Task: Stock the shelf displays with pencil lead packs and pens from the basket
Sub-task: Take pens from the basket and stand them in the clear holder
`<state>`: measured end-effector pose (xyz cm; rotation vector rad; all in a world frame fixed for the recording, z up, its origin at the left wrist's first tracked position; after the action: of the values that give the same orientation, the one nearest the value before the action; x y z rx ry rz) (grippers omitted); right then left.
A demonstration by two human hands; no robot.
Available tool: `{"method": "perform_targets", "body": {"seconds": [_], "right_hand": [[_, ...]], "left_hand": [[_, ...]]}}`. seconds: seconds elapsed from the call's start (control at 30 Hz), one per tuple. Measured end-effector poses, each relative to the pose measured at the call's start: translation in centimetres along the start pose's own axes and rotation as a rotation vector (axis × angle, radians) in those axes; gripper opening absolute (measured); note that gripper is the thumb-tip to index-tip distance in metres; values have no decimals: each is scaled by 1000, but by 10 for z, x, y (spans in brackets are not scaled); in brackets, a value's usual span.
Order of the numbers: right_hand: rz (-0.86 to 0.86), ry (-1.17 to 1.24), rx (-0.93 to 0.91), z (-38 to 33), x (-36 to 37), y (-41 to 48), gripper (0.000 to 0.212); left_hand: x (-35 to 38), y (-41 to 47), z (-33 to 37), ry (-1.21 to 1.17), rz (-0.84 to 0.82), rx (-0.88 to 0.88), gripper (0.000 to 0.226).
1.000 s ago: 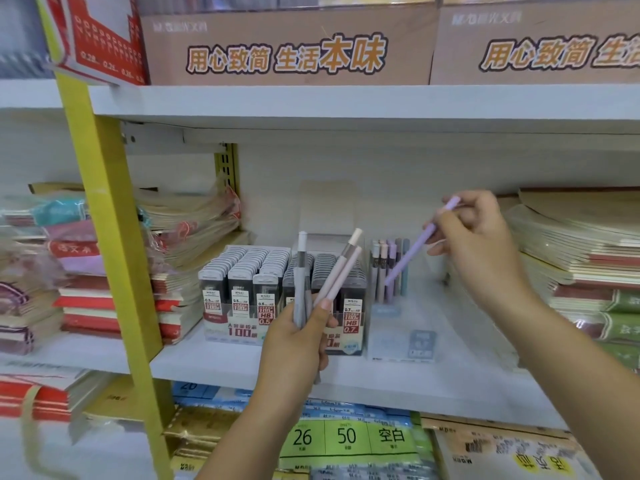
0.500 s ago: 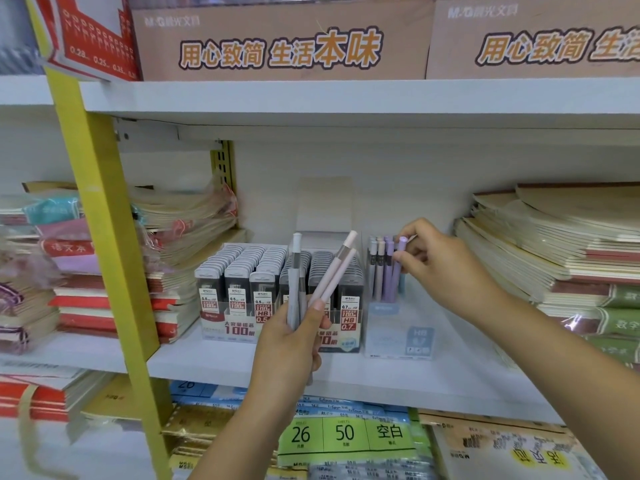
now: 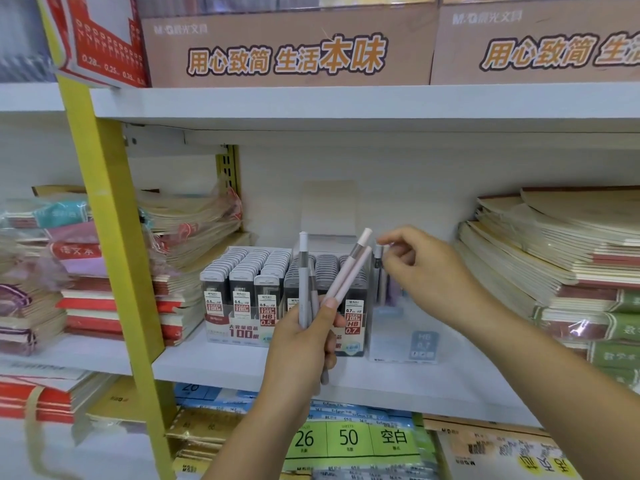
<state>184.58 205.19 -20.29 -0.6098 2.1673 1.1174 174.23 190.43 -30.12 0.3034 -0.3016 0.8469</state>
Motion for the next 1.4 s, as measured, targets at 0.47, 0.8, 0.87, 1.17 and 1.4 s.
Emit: {"method": "perform_targets", "body": {"seconds": [0.47,0.8,0.87,1.17,1.4], "right_hand": [[-74,822,183,-2,-9,-10,6],[-236,77,-36,-19,-19,-26,5],[-212,-96,-194,-38,-20,-28,3],[-119,-117,-252,-27,-20,-25,10],[174,110,-175,4,-27,0,43]], "left_hand": [[-13,3,3,-89,40,25,30],[-21,-2,25,31,78,191,13],[-18,-3,33,90,64,257,12],[-14,-5,32,-78,89,189,23],[-14,-2,20,-77,64,139,19]]}}
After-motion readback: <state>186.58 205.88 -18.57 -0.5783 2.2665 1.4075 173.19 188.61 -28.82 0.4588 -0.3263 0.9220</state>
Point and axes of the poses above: each hand's wrist, its own y-axis towards the middle knuckle, its own x-axis out of the palm, z = x × y, the point moved 4 cm from there along y, towards the middle knuckle, and after that the axes turned 11 degrees about -y, right-handed, at the moved point
